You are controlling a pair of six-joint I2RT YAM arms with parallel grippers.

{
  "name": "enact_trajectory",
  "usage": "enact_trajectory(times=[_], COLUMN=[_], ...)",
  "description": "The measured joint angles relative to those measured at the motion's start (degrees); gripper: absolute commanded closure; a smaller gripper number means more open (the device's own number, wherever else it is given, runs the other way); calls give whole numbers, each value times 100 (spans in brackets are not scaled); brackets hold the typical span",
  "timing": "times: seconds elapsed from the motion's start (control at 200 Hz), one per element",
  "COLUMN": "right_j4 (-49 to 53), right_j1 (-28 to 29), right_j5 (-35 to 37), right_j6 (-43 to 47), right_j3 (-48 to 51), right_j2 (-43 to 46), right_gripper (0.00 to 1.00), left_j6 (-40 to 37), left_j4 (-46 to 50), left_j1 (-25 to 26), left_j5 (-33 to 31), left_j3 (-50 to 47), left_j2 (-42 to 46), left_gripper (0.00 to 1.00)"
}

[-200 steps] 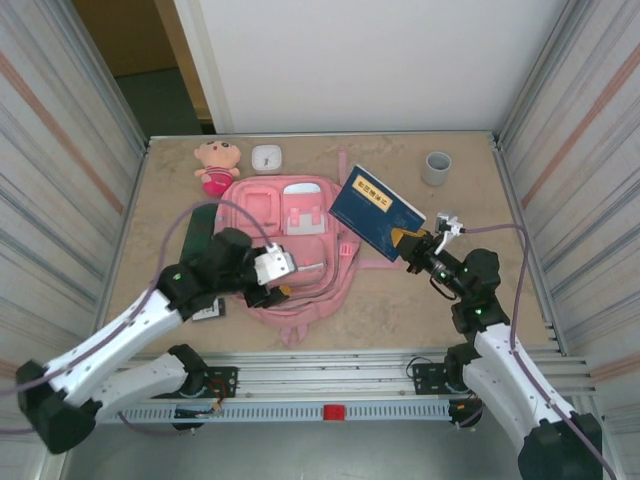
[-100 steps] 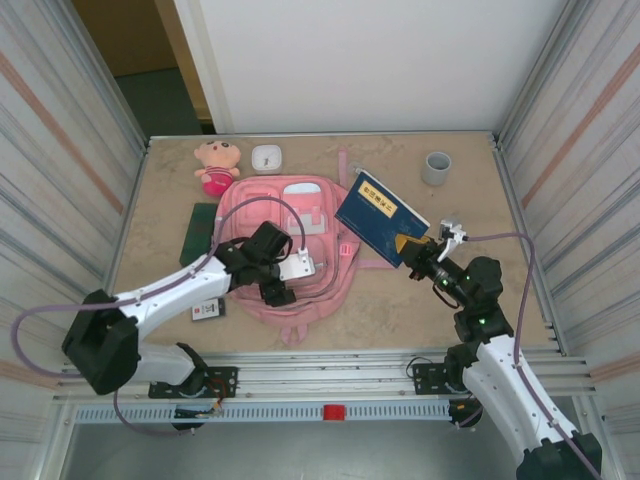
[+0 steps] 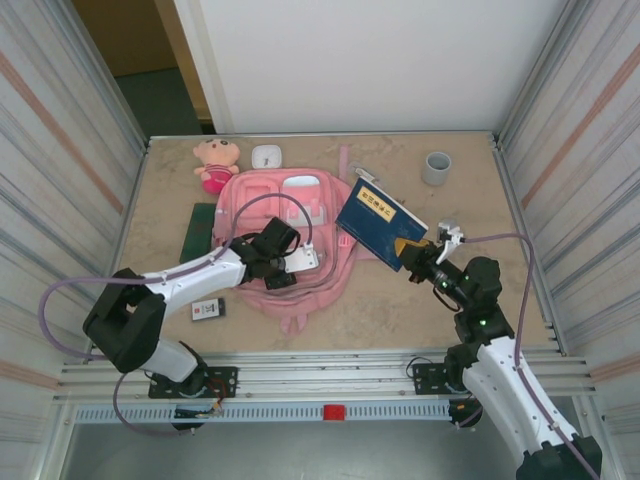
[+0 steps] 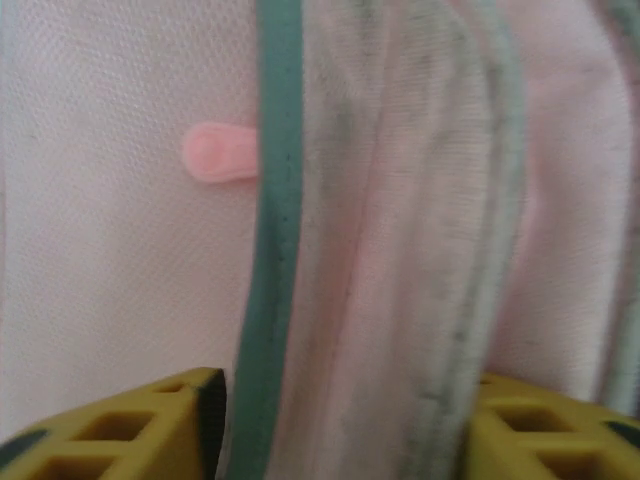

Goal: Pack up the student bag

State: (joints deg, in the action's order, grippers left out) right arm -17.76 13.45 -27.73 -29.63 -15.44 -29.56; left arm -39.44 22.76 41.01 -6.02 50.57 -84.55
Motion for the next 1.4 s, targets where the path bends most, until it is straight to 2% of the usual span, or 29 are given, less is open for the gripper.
enact_trajectory(times=[0.075, 0.115, 0.336, 0.566, 0.882, 1.087, 1.173, 1.243, 1.398], right_j4=[278, 518, 2127, 3936, 4953, 6050, 6057, 5668, 4212], right_j1=[-46, -111, -551, -802, -765, -693, -684, -549, 269], right_j5=[175, 304, 979, 1513, 310, -164, -498, -752, -675], right_j6=[-170, -304, -734, -990, -1554, -1611, -1733, -2068, -3110], right_j3=[-22, -79, -848, -1991, -2039, -2514, -2577, -2341, -1303], right_j2=[85, 96, -155, -686, -354, 50, 103, 107, 57], right_gripper=[100, 100, 100, 100, 100, 100, 100, 100, 100], left_j6=[94, 151, 1246, 2599, 3735, 4083, 4138, 4153, 4203], left_j4=[-68, -87, -33, -33, 42, 94, 96, 98, 101], left_j1=[63, 109, 365, 374, 223, 59, 28, 17, -20], left_j5=[-24, -37, 251, 415, 708, 833, 911, 942, 988], left_j3=[-4, -7, 212, 920, 1694, 1961, 1982, 1998, 2046], left_j2=[44, 114, 885, 1071, 758, 584, 555, 538, 509], left_gripper=[94, 100, 100, 100, 100, 100, 100, 100, 100])
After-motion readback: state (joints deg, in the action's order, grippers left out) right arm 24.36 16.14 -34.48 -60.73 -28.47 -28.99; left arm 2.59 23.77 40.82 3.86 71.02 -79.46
